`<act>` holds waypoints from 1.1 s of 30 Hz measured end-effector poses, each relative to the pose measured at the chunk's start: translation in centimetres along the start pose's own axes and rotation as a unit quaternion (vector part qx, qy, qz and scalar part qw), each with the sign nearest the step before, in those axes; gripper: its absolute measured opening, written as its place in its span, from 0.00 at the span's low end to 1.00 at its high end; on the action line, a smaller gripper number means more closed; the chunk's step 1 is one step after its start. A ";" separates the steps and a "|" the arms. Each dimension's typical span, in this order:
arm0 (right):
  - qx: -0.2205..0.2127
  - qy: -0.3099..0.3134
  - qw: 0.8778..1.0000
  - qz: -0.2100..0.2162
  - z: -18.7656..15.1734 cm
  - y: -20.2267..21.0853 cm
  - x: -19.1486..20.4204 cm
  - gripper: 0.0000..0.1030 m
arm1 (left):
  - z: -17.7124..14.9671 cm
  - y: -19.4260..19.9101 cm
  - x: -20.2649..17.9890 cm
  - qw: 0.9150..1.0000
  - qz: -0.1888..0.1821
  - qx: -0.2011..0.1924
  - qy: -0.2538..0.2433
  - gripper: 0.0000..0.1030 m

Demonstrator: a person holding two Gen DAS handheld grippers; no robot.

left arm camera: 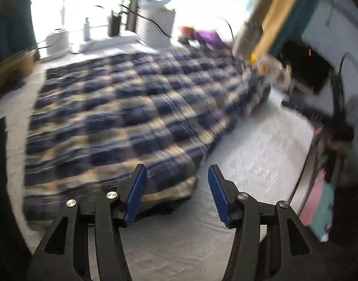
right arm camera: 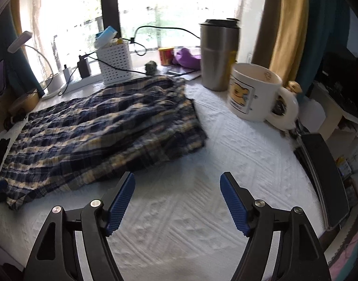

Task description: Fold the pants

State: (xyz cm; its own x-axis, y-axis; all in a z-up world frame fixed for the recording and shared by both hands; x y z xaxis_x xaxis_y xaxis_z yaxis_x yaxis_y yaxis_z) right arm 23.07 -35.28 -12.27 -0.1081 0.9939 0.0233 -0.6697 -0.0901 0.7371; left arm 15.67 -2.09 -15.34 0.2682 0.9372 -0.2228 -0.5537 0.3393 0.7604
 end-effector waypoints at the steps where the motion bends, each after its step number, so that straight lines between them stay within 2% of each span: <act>1: 0.000 -0.008 1.000 -0.001 -0.3 0.0 -0.7 0.74 | -0.1 -0.8 -0.8 1.000 0.006 0.010 -0.016 0.53; 3: 0.000 -0.020 1.000 0.000 -0.8 0.1 -1.8 0.74 | -0.3 -1.5 -1.5 0.999 0.018 0.017 -0.040 0.53; 4: 0.000 -0.026 1.000 0.001 -1.1 0.1 -2.4 0.74 | -0.5 -1.9 -2.0 0.997 0.036 0.019 -0.062 0.51; 5: 0.001 -0.030 1.000 0.001 -1.3 0.0 -2.8 0.74 | -0.7 -2.1 -2.1 0.996 0.051 0.021 -0.075 0.47; 7: 0.002 -0.037 0.999 0.004 -1.8 -0.2 -3.6 0.74 | -0.6 -2.2 -2.2 0.993 0.077 0.021 -0.087 0.23; 9: 0.002 -0.043 0.999 0.007 -2.1 -0.3 -4.1 0.74 | -0.5 -1.7 -1.7 0.993 0.086 0.028 -0.075 0.09; 12: 0.000 -0.047 0.999 0.016 -2.3 -0.6 -4.4 0.74 | -1.1 -0.9 -1.9 0.992 0.091 0.035 -0.076 0.06; 16: 0.001 -0.046 0.999 0.025 -2.4 -1.0 -4.2 0.74 | -2.1 -0.2 -2.6 0.993 0.093 0.041 -0.067 0.06; 20: 0.012 -0.040 0.998 0.041 -2.6 -2.0 -3.3 0.74 | -1.1 0.8 -1.7 0.997 0.067 0.030 -0.019 0.09; 23: 0.011 -0.041 0.998 0.053 -2.2 -2.3 -2.7 0.75 | 0.0 1.9 -0.4 0.998 0.052 0.018 0.019 0.18; 24: 0.011 -0.044 0.997 0.059 -2.0 -2.3 -2.6 0.75 | 0.4 2.6 0.3 0.998 0.051 0.006 0.031 0.25; 25: 0.011 -0.046 0.997 0.066 -1.8 -2.4 -2.4 0.76 | 0.7 3.3 0.9 0.998 0.053 -0.006 0.041 0.32; 27: 0.013 -0.048 0.996 0.078 -1.4 -2.6 -1.9 0.80 | 1.5 4.5 2.1 0.996 0.061 -0.027 0.057 0.35; 29: 0.013 -0.053 0.995 0.089 -0.9 -2.9 -1.4 0.87 | 2.1 5.4 3.4 0.994 0.077 -0.042 0.070 0.35; 33: 0.014 -0.056 0.993 0.105 0.4 -3.6 -0.3 0.88 | 3.0 5.9 7.2 0.986 0.115 -0.049 0.109 0.35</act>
State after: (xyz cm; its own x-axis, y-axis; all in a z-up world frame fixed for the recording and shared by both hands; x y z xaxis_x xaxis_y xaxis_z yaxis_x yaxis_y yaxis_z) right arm 25.87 -35.19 -14.66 -0.1593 0.9542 0.2531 -0.6201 -0.2962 0.7264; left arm 16.70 6.41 -10.64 -0.0436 0.9818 -0.1850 -0.6571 0.1113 0.7455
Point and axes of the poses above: each gripper's, at about its wrist camera, not at the fingertips, and y roughly against the way its jaws point, x to its left, z to its top, the point moved 2 cm from there along -y, roughly the way its jaws point
